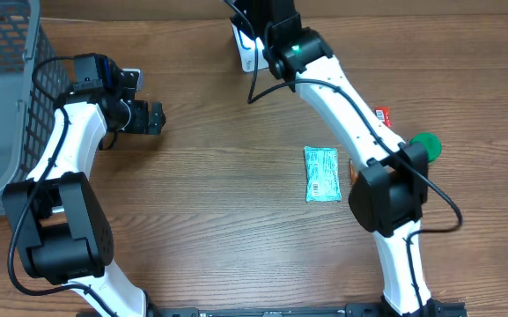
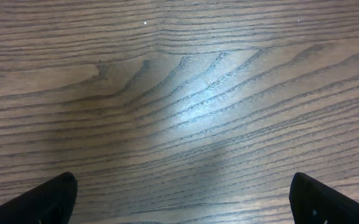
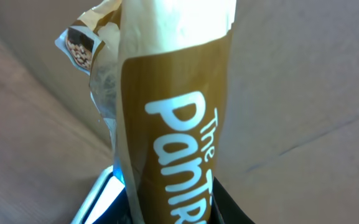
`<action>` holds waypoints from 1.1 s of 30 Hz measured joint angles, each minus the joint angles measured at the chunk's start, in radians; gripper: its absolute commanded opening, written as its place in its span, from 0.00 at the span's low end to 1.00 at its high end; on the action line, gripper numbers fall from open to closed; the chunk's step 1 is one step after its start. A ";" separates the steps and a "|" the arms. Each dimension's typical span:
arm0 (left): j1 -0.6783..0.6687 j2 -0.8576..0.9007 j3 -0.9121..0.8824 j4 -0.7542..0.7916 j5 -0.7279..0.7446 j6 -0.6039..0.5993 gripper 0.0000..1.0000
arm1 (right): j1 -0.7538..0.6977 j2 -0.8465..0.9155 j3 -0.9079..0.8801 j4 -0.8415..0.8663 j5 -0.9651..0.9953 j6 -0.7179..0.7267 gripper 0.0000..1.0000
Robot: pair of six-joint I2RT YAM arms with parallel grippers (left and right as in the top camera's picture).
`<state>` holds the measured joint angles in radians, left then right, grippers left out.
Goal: Scan the item barcode
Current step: 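Hold the bag's label against the white scanner with the right gripper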
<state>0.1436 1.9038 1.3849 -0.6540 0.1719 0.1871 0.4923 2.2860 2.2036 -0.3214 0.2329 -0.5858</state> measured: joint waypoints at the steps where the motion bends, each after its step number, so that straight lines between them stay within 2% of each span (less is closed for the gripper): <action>1: 0.000 0.000 0.000 0.000 0.000 0.000 1.00 | 0.000 0.016 0.000 0.027 0.018 -0.006 0.04; 4: 0.000 0.000 0.000 0.000 0.000 0.000 1.00 | 0.000 0.064 0.000 0.088 0.079 -0.021 0.04; 10: 0.000 0.000 0.000 0.000 0.000 0.000 1.00 | 0.000 0.109 0.000 0.095 0.133 -0.029 0.04; 27: 0.000 0.000 0.002 0.000 0.000 0.000 1.00 | 0.000 0.112 -0.001 0.000 0.133 -0.034 0.04; 33: 0.000 0.000 0.002 0.000 0.000 0.000 1.00 | 0.001 0.111 -0.001 -0.084 0.095 -0.017 0.04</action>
<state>0.1436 1.9038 1.3865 -0.6540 0.1719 0.1871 0.4934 2.3974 2.2028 -0.4053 0.3283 -0.6025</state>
